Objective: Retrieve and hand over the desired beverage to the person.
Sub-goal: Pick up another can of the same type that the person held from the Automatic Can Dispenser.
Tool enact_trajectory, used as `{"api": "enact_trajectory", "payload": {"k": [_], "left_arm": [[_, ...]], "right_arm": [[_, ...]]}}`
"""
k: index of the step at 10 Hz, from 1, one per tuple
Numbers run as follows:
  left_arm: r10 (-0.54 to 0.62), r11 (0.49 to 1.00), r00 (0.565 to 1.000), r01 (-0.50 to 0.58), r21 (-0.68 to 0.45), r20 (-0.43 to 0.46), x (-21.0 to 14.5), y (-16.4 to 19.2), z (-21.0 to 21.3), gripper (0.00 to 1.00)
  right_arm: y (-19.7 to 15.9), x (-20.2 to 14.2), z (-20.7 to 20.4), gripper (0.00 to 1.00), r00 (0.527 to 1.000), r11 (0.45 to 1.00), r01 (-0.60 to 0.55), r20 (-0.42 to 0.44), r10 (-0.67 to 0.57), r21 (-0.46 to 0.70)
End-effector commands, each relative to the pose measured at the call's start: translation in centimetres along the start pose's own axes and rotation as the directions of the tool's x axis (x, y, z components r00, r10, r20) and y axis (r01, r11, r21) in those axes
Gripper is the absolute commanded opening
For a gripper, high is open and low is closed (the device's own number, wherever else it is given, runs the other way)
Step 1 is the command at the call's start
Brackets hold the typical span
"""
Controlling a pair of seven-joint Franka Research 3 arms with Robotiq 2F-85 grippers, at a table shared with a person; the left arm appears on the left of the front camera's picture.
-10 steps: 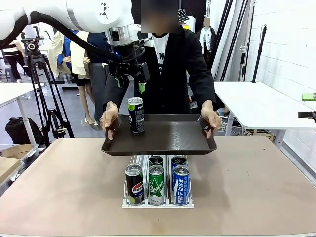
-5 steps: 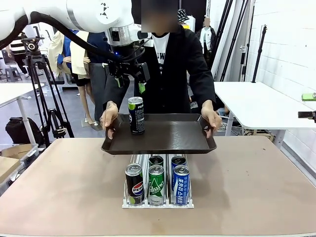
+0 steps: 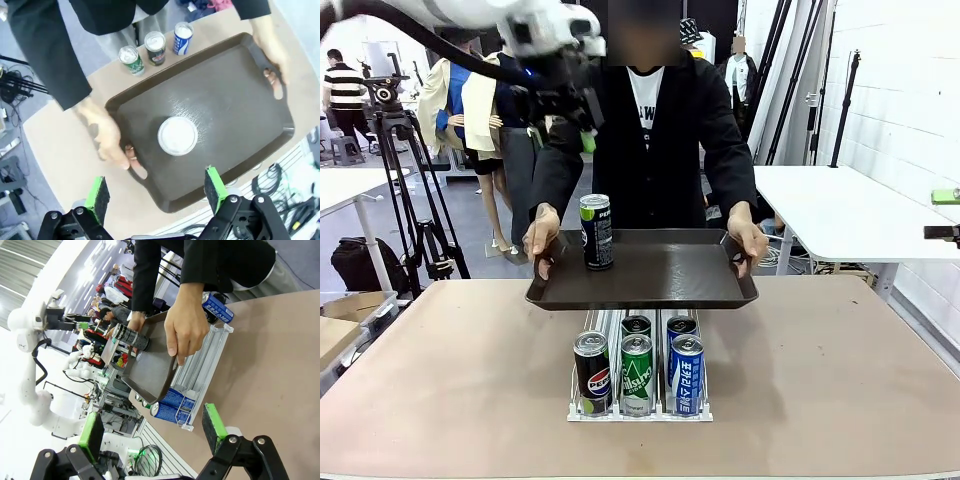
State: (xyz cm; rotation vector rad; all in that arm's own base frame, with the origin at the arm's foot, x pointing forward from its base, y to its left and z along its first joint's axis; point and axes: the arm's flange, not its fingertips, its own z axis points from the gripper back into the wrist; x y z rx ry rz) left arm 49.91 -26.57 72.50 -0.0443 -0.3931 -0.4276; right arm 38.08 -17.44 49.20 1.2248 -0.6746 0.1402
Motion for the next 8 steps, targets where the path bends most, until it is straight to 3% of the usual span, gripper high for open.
{"api": "enact_trajectory", "payload": {"k": [1,2,4,6,8], "left_arm": [[0.082,0.993,0.997,-0.081,-0.084,0.011,-2.1,3.5,2.5,1.00],[0.125,0.987,0.992,-0.123,-0.103,0.014,-3.2,6.0,3.2,1.00],[0.214,0.946,0.977,-0.202,-0.253,0.021,-6.0,12.2,4.7,1.00],[0.294,0.910,0.953,-0.257,-0.326,0.068,-10.5,17.1,6.4,1.00],[0.347,0.856,0.937,-0.305,-0.417,0.028,-13.9,21.4,4.4,1.00]], "right_arm": [[0.1,-0.1,0.0,1.00,1.000,1.000,-0.006,0.006,0.006,0.014],[0.1,-0.1,0.0,1.00,1.000,1.000,-0.006,0.006,0.006,0.014],[0.1,-0.1,0.0,1.00,1.000,1.000,-0.006,0.006,0.006,0.014],[0.1,-0.1,0.0,1.00,1.000,1.000,-0.006,0.006,0.006,0.014],[0.1,-0.1,0.0,1.00,1.000,1.000,-0.006,0.006,0.006,0.014]]}}
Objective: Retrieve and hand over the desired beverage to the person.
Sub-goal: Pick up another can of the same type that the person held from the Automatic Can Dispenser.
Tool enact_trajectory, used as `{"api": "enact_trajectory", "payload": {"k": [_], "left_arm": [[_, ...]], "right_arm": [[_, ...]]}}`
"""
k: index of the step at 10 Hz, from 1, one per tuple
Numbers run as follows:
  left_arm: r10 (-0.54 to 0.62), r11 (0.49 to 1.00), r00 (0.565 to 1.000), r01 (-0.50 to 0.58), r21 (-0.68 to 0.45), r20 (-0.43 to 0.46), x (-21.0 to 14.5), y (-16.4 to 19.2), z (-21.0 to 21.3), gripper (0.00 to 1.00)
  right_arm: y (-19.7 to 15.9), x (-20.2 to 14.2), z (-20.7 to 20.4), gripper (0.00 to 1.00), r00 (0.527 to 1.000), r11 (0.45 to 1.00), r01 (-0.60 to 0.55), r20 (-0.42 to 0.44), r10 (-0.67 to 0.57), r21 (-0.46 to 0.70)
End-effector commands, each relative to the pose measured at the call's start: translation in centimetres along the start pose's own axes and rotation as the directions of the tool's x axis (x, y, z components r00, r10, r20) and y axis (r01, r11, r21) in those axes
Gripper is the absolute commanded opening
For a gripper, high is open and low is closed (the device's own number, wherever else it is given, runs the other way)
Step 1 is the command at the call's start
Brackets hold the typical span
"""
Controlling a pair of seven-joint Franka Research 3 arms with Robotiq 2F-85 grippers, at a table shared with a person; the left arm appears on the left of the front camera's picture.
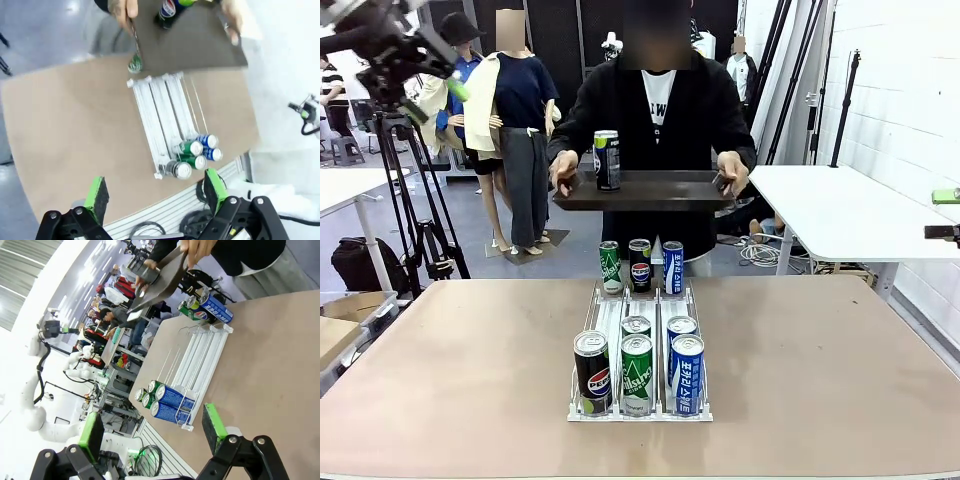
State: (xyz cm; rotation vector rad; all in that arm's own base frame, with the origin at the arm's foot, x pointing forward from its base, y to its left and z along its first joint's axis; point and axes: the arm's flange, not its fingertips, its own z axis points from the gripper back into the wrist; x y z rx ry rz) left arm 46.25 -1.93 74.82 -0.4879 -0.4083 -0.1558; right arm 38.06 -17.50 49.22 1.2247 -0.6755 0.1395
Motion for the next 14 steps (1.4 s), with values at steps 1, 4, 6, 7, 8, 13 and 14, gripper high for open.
{"api": "enact_trajectory", "payload": {"k": [1,4,6,7,8,13,14], "left_arm": [[0.061,0.992,0.998,-0.064,-0.112,-0.025,-2.5,4.7,-1.9,1.00],[0.108,0.957,0.993,-0.119,-0.266,-0.057,-3.9,11.6,-4.0,1.00],[0.151,0.905,0.986,-0.164,-0.393,-0.064,-4.5,16.3,-4.0,1.00],[0.177,0.887,0.980,-0.200,-0.416,-0.094,-4.8,18.2,-4.1,1.00],[0.152,0.855,0.979,-0.198,-0.479,-0.135,-5.3,19.5,-3.9,1.00],[0.151,0.689,0.970,-0.243,-0.683,-0.192,-8.3,25.5,-3.3,1.00],[0.175,0.666,0.962,-0.273,-0.694,-0.211,-8.9,26.6,-4.1,1.00]], "right_arm": [[0.1,-0.1,-0.1,1.00,1.000,1.000,-0.006,0.005,0.006,0.014],[0.1,-0.1,-0.1,1.00,1.000,1.000,-0.006,0.005,0.006,0.014],[0.1,-0.1,-0.1,1.00,1.000,1.000,-0.006,0.005,0.006,0.014],[0.1,-0.1,-0.1,1.00,1.000,1.000,-0.006,0.005,0.006,0.014],[0.1,-0.1,-0.1,1.00,1.000,1.000,-0.006,0.005,0.006,0.014],[0.1,-0.1,-0.1,1.00,1.000,1.000,-0.006,0.005,0.006,0.014],[0.1,-0.1,-0.1,1.00,1.000,1.000,-0.006,0.005,0.006,0.014]]}}
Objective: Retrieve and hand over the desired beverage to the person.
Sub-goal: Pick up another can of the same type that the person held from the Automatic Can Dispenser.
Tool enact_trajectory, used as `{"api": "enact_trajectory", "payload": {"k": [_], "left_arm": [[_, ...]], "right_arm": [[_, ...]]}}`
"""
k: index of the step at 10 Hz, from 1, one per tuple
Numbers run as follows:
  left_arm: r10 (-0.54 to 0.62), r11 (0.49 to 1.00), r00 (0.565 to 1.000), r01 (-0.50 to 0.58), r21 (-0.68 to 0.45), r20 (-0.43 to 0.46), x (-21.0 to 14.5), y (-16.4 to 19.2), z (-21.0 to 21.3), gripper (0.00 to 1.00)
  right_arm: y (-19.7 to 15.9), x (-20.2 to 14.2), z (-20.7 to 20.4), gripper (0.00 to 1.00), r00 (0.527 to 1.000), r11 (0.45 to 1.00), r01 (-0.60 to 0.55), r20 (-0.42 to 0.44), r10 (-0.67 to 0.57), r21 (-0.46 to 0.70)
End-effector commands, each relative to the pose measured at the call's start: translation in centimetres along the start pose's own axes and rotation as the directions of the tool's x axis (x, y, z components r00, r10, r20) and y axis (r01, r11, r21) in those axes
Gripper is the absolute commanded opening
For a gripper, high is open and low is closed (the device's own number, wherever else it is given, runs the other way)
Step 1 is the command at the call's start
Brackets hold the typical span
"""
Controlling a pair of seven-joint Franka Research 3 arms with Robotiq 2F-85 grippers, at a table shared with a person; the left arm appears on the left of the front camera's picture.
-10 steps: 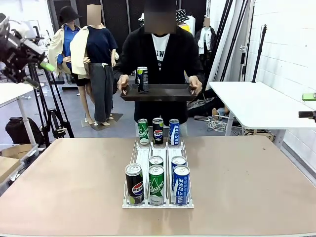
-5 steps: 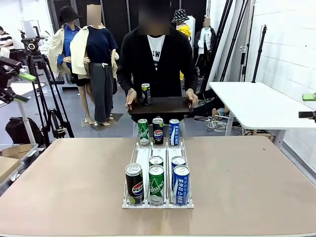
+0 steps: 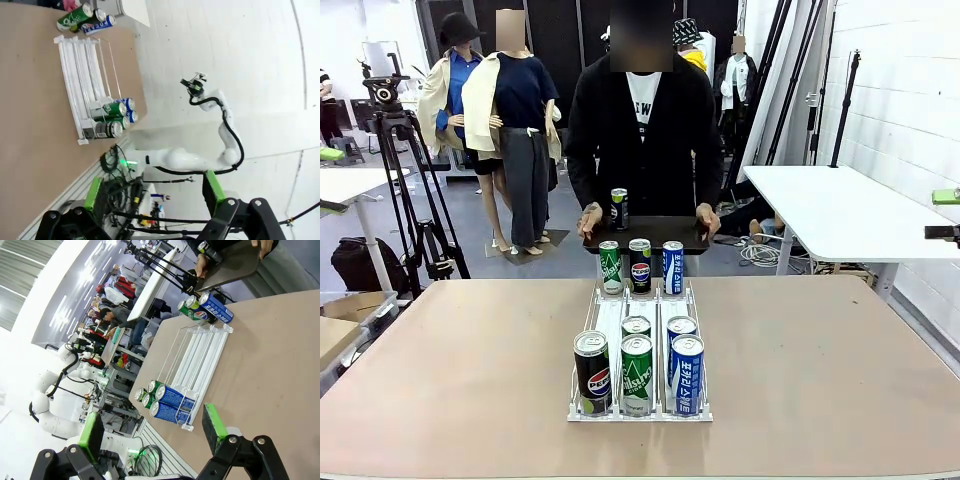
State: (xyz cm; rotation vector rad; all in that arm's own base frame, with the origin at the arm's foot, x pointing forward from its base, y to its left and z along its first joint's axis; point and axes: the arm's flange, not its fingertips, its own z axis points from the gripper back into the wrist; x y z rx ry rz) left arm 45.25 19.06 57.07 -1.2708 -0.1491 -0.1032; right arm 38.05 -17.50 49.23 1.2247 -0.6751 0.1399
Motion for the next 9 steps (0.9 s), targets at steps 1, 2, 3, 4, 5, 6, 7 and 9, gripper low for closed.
{"api": "enact_trajectory", "payload": {"k": [1,2,3,4,5,6,7,9], "left_arm": [[0.028,0.998,1.000,-0.028,-0.048,-0.008,0.8,2.0,0.5,1.00],[0.045,0.998,0.999,-0.046,-0.052,-0.018,0.6,3.2,0.4,1.00],[0.067,0.996,0.997,-0.069,-0.062,-0.025,0.5,4.4,0.2,1.00],[0.092,0.993,0.995,-0.094,-0.071,-0.029,0.4,5.5,-0.2,1.00],[0.109,0.990,0.993,-0.112,-0.082,-0.044,0.5,6.8,-0.8,1.00],[0.111,0.986,0.993,-0.116,-0.120,-0.049,0.5,7.6,-1.0,1.00],[0.117,0.977,0.991,-0.127,-0.170,-0.065,0.4,8.1,-1.1,1.00],[0.145,0.964,0.985,-0.161,-0.210,-0.090,0.3,9.1,-1.4,1.00]], "right_arm": [[0.1,-0.1,-0.1,1.00,1.000,1.000,-0.006,0.005,0.006,0.014],[0.1,-0.1,-0.1,1.00,1.000,1.000,-0.006,0.005,0.006,0.014],[0.1,-0.1,-0.1,1.00,1.000,1.000,-0.006,0.005,0.006,0.014],[0.1,-0.1,-0.1,1.00,1.000,1.000,-0.006,0.005,0.006,0.014],[0.1,-0.1,-0.1,1.00,1.000,1.000,-0.006,0.005,0.006,0.014],[0.1,-0.1,-0.1,1.00,1.000,1.000,-0.006,0.005,0.006,0.014],[0.1,-0.1,-0.1,1.00,1.000,1.000,-0.006,0.005,0.006,0.014],[0.1,-0.1,-0.1,1.00,1.000,1.000,-0.006,0.005,0.006,0.014]]}}
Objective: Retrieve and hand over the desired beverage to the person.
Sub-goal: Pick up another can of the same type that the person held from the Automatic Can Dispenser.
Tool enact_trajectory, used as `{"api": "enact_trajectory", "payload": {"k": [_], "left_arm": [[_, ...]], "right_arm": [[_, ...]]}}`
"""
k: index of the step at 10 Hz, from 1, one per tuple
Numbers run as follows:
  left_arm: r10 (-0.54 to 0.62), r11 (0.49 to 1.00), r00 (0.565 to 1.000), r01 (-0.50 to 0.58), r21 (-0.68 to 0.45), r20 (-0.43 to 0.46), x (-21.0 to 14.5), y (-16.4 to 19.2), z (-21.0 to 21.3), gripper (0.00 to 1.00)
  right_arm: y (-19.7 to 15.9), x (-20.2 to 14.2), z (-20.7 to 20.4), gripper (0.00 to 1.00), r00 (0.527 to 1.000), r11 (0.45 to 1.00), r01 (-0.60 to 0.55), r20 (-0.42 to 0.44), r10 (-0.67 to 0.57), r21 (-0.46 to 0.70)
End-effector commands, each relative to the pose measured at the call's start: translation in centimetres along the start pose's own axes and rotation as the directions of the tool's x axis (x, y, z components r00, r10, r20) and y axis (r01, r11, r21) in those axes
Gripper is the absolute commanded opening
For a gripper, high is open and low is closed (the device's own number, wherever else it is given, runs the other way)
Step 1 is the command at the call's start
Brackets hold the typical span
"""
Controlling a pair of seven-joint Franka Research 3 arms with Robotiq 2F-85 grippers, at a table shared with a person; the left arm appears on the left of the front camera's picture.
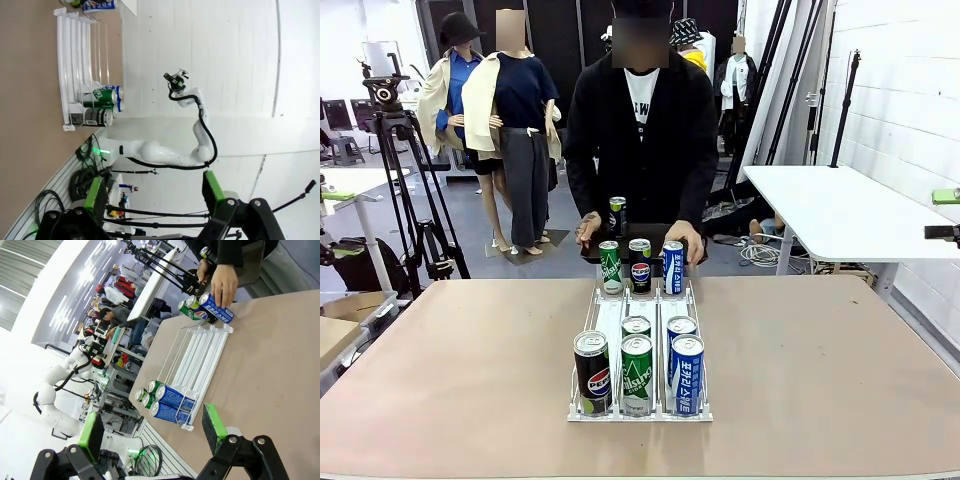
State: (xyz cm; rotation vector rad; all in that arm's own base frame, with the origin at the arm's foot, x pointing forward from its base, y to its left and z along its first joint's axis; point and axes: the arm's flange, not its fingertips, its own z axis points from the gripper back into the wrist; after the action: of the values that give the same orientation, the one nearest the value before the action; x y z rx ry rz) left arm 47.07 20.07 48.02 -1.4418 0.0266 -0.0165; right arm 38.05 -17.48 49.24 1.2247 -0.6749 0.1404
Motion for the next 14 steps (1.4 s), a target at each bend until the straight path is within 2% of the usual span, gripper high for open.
{"api": "enact_trajectory", "payload": {"k": [1,2,3,4,14], "left_arm": [[-0.007,0.998,1.000,0.007,-0.056,-0.006,0.0,0.1,0.2,1.00],[0.000,0.998,1.000,0.001,-0.059,0.011,0.1,0.0,0.2,1.00],[-0.009,0.997,1.000,0.007,-0.071,-0.023,0.1,-0.6,0.1,1.00],[0.006,1.000,1.000,-0.006,-0.029,-0.005,0.0,0.5,0.1,1.00],[0.006,1.000,1.000,-0.006,-0.029,-0.005,0.0,0.5,0.1,1.00]], "right_arm": [[0.1,-0.1,-0.1,1.00,1.000,1.000,-0.006,0.006,0.006,0.014],[0.1,-0.1,-0.1,1.00,1.000,1.000,-0.006,0.006,0.006,0.014],[0.1,-0.1,-0.1,1.00,1.000,1.000,-0.006,0.006,0.006,0.014],[0.1,-0.1,-0.1,1.00,1.000,1.000,-0.006,0.006,0.006,0.014],[0.1,-0.1,-0.1,1.00,1.000,1.000,-0.006,0.006,0.006,0.014]]}}
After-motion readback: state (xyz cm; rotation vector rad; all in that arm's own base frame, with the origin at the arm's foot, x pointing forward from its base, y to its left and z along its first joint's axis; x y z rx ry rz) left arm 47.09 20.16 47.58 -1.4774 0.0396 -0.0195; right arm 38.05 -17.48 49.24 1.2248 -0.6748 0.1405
